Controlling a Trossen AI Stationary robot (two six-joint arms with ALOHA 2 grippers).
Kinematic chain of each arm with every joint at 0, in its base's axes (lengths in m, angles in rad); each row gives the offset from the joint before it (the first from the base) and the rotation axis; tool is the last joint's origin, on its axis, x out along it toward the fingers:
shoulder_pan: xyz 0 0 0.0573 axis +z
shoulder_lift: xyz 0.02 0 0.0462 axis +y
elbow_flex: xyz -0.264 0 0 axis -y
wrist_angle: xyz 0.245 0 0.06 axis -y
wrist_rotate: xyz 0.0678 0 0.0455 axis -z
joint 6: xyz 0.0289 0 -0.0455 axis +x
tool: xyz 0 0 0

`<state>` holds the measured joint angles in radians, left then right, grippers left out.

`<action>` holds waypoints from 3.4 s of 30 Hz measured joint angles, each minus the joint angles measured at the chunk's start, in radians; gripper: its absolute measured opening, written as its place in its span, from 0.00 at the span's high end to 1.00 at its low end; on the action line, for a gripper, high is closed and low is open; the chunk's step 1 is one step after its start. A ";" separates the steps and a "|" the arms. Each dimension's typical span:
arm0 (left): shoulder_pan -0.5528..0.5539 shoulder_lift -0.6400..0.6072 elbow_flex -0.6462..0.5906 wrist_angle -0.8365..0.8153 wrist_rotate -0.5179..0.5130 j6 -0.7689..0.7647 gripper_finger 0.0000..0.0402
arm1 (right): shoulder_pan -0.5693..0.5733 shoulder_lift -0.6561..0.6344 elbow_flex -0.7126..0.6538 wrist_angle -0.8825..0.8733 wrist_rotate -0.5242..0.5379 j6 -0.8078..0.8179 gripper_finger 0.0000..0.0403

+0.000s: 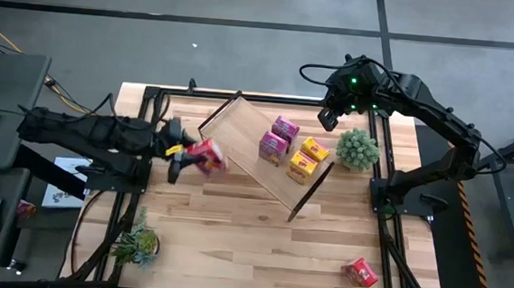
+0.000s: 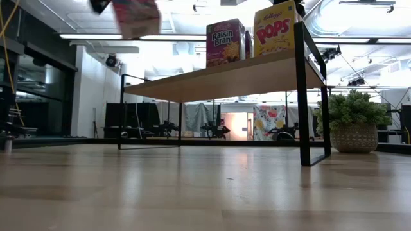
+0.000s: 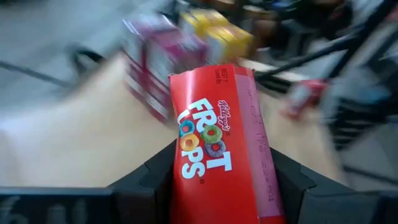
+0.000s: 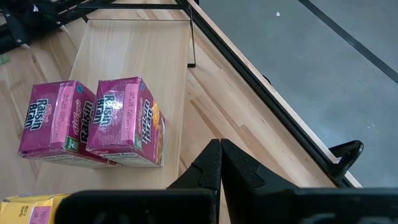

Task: Stack cereal on shelf
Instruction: Put the top red cereal box on the shelf

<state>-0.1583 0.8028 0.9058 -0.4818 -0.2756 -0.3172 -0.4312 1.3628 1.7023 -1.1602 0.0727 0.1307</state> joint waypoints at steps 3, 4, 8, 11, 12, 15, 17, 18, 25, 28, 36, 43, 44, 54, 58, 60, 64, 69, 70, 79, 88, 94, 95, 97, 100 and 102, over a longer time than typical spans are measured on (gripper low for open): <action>0.044 0.115 0.149 -0.074 -0.079 0.160 0.59 | 0.000 0.000 0.000 0.003 -0.001 0.000 1.00; 0.067 0.153 0.197 -0.096 -0.093 0.215 0.59 | 0.000 0.000 0.000 0.005 -0.001 0.000 1.00; 0.176 0.298 0.349 -0.135 -0.052 0.435 0.59 | 0.000 0.000 0.000 0.006 -0.002 0.000 1.00; 0.272 0.386 0.406 -0.137 0.014 0.558 0.59 | 0.000 0.000 0.000 0.006 -0.001 0.000 1.00; 0.305 0.411 0.416 -0.135 0.041 0.602 0.59 | 0.000 0.000 0.000 0.006 -0.001 0.000 1.00; 0.405 0.473 0.421 -0.137 0.127 0.699 0.59 | 0.000 0.000 0.000 0.006 -0.001 -0.001 1.00; 0.461 0.511 0.421 -0.136 0.167 0.738 0.59 | 0.000 0.000 0.000 0.006 -0.001 -0.006 1.00; 0.486 0.528 0.421 -0.132 0.185 0.749 0.59 | 0.000 0.000 0.000 0.006 -0.001 -0.008 1.00; 0.609 0.617 0.421 -0.072 0.348 0.792 0.59 | 0.000 0.000 0.000 0.006 -0.001 -0.019 1.00; 0.637 0.643 0.421 -0.039 0.377 0.776 0.59 | 0.000 0.000 0.000 0.006 -0.001 -0.022 1.00; 0.651 0.659 0.421 -0.095 0.378 0.767 0.59 | 0.000 0.000 0.000 0.006 -0.001 -0.027 1.00; 0.649 0.655 0.421 -0.097 0.374 0.762 0.58 | 0.000 0.000 0.000 0.006 -0.001 -0.027 1.00; 0.649 0.657 0.421 -0.096 0.364 0.755 0.57 | 0.000 0.000 0.000 0.006 -0.001 -0.027 1.00; 0.656 0.654 0.421 -0.098 0.344 0.711 0.36 | 0.000 0.000 0.000 0.009 -0.001 -0.016 1.00; 0.657 0.653 0.467 -0.129 0.341 0.711 0.30 | 0.000 0.000 0.000 0.018 -0.001 -0.001 1.00; 0.661 0.652 0.508 -0.153 0.341 0.712 0.29 | 0.000 0.000 0.000 0.020 -0.001 0.000 1.00; 0.662 0.652 0.578 -0.219 0.341 0.712 0.28 | 0.000 0.000 0.000 0.021 -0.001 -0.001 1.00; 0.663 0.632 0.631 -0.275 0.341 0.705 0.28 | 0.000 0.000 0.000 0.021 0.010 -0.018 1.00; 0.663 0.622 0.631 -0.273 0.342 0.688 0.28 | 0.000 0.000 0.000 0.021 0.029 -0.027 1.00; 0.660 0.349 0.345 0.011 0.353 0.554 0.49 | -0.001 0.000 0.000 -0.037 0.065 -0.091 1.00; 0.551 0.073 -0.115 0.371 0.197 0.318 0.97 | 0.000 0.000 0.000 -0.029 0.076 -0.114 1.00; 0.359 0.207 -0.101 0.165 -0.158 0.288 1.00 | 0.000 0.000 0.000 -0.006 0.076 -0.116 1.00; 0.346 0.213 -0.100 0.172 -0.176 0.273 1.00 | 0.000 0.000 0.000 -0.007 0.076 -0.115 1.00; 0.331 0.241 -0.092 0.222 -0.210 0.235 1.00 | 0.000 0.000 0.000 -0.014 0.075 -0.114 1.00; 0.342 0.291 -0.098 0.263 -0.238 0.213 1.00 | 0.000 0.000 0.000 -0.015 0.075 -0.113 1.00; 0.357 0.325 -0.095 0.322 -0.240 0.197 1.00 | 0.000 0.000 0.000 -0.014 0.075 -0.113 1.00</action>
<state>0.1989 1.1281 0.8111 -0.1599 -0.5151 -0.1204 -0.4309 1.3624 1.7023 -1.1744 0.1478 0.0174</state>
